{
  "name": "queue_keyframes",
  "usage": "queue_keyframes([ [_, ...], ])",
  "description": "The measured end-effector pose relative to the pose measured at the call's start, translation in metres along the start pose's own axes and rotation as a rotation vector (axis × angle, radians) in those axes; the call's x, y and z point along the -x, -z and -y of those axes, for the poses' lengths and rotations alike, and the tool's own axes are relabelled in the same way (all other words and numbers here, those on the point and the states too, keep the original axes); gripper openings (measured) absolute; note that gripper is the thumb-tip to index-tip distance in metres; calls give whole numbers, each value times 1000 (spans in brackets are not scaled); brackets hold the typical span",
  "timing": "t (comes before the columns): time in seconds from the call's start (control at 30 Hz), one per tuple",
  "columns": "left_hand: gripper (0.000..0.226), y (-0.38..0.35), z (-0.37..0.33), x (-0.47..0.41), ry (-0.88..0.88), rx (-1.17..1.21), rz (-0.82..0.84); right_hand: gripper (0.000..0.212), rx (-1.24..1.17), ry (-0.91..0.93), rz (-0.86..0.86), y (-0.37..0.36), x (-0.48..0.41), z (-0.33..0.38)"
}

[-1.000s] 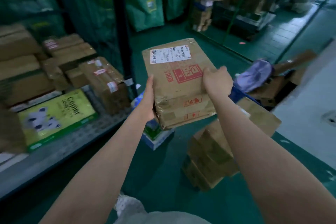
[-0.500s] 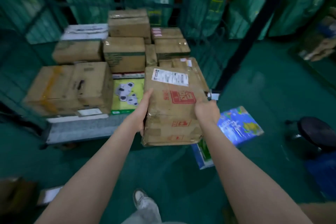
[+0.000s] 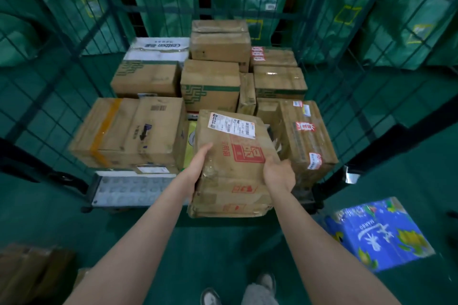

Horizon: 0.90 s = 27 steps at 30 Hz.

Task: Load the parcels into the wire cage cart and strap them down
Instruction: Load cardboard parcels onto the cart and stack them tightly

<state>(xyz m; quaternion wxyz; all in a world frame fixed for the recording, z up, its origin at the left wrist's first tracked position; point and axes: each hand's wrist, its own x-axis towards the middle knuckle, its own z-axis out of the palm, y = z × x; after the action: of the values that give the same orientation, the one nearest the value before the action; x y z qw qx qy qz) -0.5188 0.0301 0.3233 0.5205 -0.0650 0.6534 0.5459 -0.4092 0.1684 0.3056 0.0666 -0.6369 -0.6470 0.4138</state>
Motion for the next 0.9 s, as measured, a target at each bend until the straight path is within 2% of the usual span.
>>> queue_keyframes([
  [0.43,49,10,-94,-113,14,-28,-107,49,43,-39,76,-60,-108,85],
  [0.7,41,5,-136,-161,36,36,-188,47,139,40,107,-80,-175,139],
  [0.8,48,12,-150,-177,57,23,-229,48,118,25,156,-96,-191,145],
  [0.9,69,24,-157,-206,34,-10,-286,50,65,-11,220,-117,-205,145],
])
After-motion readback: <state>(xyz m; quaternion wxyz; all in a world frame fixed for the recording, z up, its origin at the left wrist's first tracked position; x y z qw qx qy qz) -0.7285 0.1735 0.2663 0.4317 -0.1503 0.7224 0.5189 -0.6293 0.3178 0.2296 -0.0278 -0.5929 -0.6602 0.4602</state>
